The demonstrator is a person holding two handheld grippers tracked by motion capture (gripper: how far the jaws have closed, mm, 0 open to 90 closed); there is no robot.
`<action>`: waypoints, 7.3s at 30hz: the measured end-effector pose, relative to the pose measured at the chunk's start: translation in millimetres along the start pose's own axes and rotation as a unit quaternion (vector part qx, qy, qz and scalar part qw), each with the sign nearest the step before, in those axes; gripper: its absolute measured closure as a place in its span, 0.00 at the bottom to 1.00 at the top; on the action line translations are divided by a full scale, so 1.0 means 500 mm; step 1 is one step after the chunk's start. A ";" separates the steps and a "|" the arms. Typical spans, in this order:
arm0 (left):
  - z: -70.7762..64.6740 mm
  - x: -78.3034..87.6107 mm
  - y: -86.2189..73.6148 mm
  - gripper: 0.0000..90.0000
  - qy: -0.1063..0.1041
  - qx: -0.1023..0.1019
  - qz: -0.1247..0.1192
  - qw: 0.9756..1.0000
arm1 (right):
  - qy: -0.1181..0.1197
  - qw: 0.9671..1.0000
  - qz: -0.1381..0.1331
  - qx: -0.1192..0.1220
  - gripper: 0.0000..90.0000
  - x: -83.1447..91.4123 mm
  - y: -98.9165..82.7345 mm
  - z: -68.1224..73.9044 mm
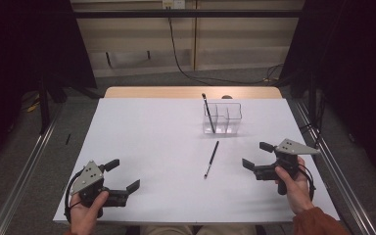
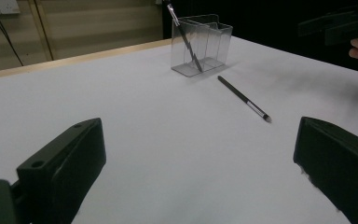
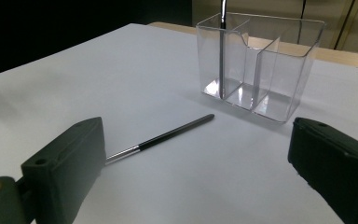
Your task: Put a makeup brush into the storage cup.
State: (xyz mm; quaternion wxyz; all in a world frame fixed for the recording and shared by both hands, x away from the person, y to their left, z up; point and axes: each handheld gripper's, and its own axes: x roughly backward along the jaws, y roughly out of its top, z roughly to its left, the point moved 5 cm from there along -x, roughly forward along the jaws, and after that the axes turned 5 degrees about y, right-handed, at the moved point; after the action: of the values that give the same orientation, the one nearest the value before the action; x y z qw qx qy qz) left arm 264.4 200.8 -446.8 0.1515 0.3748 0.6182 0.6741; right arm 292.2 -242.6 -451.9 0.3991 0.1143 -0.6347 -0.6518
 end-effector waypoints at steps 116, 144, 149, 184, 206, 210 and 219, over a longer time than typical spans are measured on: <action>0.001 -0.004 -0.004 0.02 -0.006 -0.001 0.006 1.000 | -0.027 0.897 0.439 -0.035 0.21 -0.300 -0.012 0.071; 0.003 -0.004 -0.004 0.03 -0.002 0.008 0.003 1.000 | -0.031 0.886 0.462 -0.004 0.86 -0.284 -0.003 0.061; 0.004 -0.004 -0.004 0.03 -0.004 0.004 0.006 1.000 | -0.026 0.882 0.470 -0.006 0.94 -0.285 -0.002 0.061; 0.007 -0.004 -0.007 0.03 0.000 0.009 0.009 1.000 | 0.018 0.924 0.381 -0.012 0.94 -0.251 0.021 0.054; 0.008 -0.003 -0.007 0.03 0.002 0.009 0.008 1.000 | 0.059 0.978 0.202 -0.005 0.94 -0.212 0.057 0.053; 0.008 -0.003 -0.006 0.03 0.003 0.007 0.008 1.000 | 0.064 0.982 0.178 -0.004 0.94 -0.205 0.060 0.051; 0.011 0.000 -0.003 0.02 0.000 0.012 0.004 1.000 | 0.084 0.988 0.127 -0.001 0.94 -0.195 0.074 0.055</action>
State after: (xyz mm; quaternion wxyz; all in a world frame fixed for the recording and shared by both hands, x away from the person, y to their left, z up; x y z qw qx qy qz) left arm 267.8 205.1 -448.6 0.1446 0.3792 0.6249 0.6669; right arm 351.7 -152.7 -448.3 0.5308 0.0864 -0.6079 -0.5842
